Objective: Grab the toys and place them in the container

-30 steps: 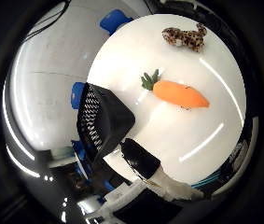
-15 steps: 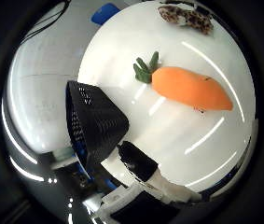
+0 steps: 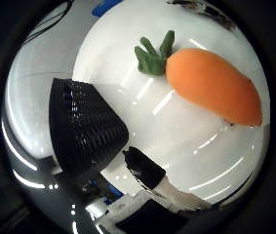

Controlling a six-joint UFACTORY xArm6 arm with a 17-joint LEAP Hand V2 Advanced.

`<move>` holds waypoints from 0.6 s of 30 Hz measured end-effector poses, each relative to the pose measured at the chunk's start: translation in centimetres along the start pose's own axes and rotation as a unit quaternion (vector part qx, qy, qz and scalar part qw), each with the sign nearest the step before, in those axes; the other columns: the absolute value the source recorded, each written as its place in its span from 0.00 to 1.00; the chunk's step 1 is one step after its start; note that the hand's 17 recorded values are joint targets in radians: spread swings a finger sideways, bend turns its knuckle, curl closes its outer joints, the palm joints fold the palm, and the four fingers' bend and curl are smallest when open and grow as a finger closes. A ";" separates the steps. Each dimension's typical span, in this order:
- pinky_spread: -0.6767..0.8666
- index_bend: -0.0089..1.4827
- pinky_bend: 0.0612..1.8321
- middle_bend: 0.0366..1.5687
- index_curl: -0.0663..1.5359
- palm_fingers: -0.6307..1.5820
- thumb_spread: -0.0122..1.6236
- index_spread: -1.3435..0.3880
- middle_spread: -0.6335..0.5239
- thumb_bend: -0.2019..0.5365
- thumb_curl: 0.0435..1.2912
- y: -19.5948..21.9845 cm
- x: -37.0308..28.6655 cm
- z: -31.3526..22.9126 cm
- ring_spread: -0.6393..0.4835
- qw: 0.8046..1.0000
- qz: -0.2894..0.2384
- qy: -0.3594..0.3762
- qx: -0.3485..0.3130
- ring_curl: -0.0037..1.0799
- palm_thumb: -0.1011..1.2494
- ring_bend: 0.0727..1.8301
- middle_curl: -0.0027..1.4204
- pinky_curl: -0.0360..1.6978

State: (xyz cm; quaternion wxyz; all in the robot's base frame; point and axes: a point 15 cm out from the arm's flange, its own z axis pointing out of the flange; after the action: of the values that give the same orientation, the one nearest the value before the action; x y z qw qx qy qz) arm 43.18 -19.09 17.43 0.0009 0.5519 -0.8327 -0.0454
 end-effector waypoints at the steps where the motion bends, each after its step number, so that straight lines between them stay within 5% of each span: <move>1: 0.74 0.11 0.25 0.14 0.20 0.35 0.69 0.69 0.73 0.25 0.19 0.0 -0.1 0.0 0.78 1.000 -0.002 0.002 -0.001 0.22 0.39 0.22 0.24 0.19; 18: 0.71 0.11 0.24 0.18 0.21 0.41 0.69 0.67 0.61 0.25 0.20 0.6 0.1 1.8 0.73 0.999 -0.020 0.043 -0.026 0.22 0.45 0.28 0.25 0.17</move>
State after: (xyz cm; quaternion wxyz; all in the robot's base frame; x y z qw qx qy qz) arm 42.52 -18.87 15.66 0.0500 0.5696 -0.8192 -0.0436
